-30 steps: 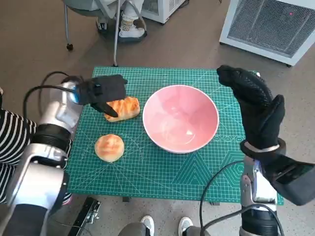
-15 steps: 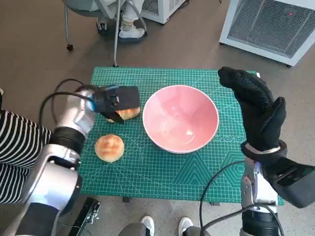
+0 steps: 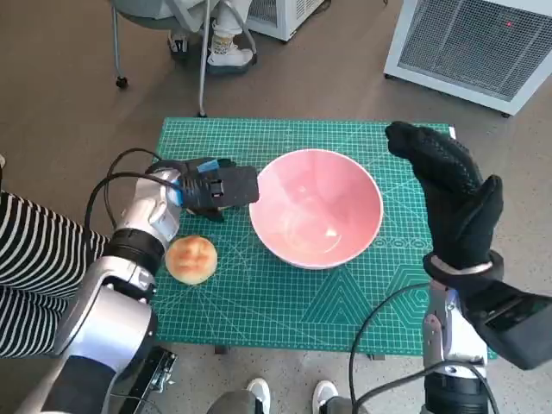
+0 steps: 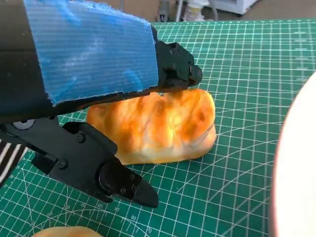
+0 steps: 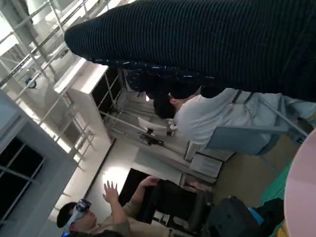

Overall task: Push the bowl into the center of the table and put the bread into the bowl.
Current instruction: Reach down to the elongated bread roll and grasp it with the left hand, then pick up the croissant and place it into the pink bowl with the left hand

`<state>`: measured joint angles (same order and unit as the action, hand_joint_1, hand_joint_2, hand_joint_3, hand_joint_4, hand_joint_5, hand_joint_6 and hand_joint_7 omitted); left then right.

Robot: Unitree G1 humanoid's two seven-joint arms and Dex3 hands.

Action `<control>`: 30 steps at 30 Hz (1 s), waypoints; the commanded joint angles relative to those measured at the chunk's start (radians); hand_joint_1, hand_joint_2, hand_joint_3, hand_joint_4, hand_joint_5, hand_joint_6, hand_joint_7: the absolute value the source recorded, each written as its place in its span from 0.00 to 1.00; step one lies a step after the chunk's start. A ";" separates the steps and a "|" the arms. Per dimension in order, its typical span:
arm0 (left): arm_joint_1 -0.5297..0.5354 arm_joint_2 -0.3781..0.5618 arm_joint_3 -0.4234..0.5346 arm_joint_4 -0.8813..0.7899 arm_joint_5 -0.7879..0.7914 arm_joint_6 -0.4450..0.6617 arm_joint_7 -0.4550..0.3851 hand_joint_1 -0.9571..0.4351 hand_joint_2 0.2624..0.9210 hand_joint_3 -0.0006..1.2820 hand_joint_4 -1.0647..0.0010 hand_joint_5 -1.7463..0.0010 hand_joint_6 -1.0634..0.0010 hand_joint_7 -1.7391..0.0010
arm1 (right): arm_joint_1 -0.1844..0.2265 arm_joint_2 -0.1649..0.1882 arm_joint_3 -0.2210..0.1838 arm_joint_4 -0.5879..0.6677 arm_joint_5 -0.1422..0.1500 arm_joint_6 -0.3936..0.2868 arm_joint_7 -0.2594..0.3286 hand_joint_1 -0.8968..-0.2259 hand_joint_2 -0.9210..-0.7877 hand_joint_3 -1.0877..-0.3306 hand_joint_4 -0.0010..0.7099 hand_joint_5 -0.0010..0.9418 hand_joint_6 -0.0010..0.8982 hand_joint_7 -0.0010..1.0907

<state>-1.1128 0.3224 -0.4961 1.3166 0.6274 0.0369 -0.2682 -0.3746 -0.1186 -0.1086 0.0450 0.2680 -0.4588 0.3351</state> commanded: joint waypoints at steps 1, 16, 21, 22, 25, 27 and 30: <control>0.028 -0.003 -0.021 0.017 0.022 -0.001 0.014 0.82 0.93 0.04 0.46 0.41 0.41 0.94 | 0.026 -0.007 -0.002 -0.009 -0.018 0.012 -0.013 0.29 0.00 0.48 0.29 0.01 0.14 0.34; 0.028 0.041 -0.025 0.006 0.033 -0.064 0.126 0.70 1.00 0.07 0.34 0.29 0.47 0.36 | 0.034 -0.005 -0.001 -0.005 -0.025 -0.002 -0.021 0.31 0.00 0.46 0.28 0.00 0.13 0.35; 0.006 0.062 -0.013 -0.012 0.027 -0.080 0.157 0.69 1.00 0.08 0.33 0.29 0.48 0.35 | 0.035 -0.005 -0.002 -0.005 -0.023 0.001 -0.022 0.31 0.00 0.45 0.28 0.00 0.13 0.35; 0.003 0.065 -0.010 -0.015 0.026 -0.082 0.161 0.69 1.00 0.08 0.33 0.29 0.48 0.35 | 0.035 -0.005 -0.002 -0.006 -0.022 0.001 -0.021 0.31 0.00 0.45 0.28 0.00 0.13 0.35; -0.014 0.082 0.005 -0.039 0.017 -0.095 0.178 0.69 1.00 0.08 0.33 0.29 0.48 0.34 | 0.035 -0.006 -0.002 -0.005 -0.018 0.002 -0.020 0.31 0.00 0.45 0.28 0.00 0.13 0.35; -0.025 0.095 0.020 -0.063 0.007 -0.107 0.189 0.69 1.00 0.07 0.33 0.30 0.47 0.35 | 0.035 -0.006 -0.003 -0.004 -0.014 0.003 -0.018 0.30 0.00 0.45 0.28 0.00 0.13 0.35; -0.026 0.105 0.036 -0.089 0.000 -0.117 0.197 0.69 1.00 0.07 0.32 0.30 0.47 0.35 | 0.036 -0.006 -0.003 -0.007 -0.013 0.004 -0.018 0.30 0.00 0.45 0.28 0.00 0.13 0.35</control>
<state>-1.1007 0.4027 -0.4842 1.2699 0.6473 -0.0617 -0.0933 -0.3620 -0.1187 -0.1104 0.0300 0.2624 -0.4652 0.3193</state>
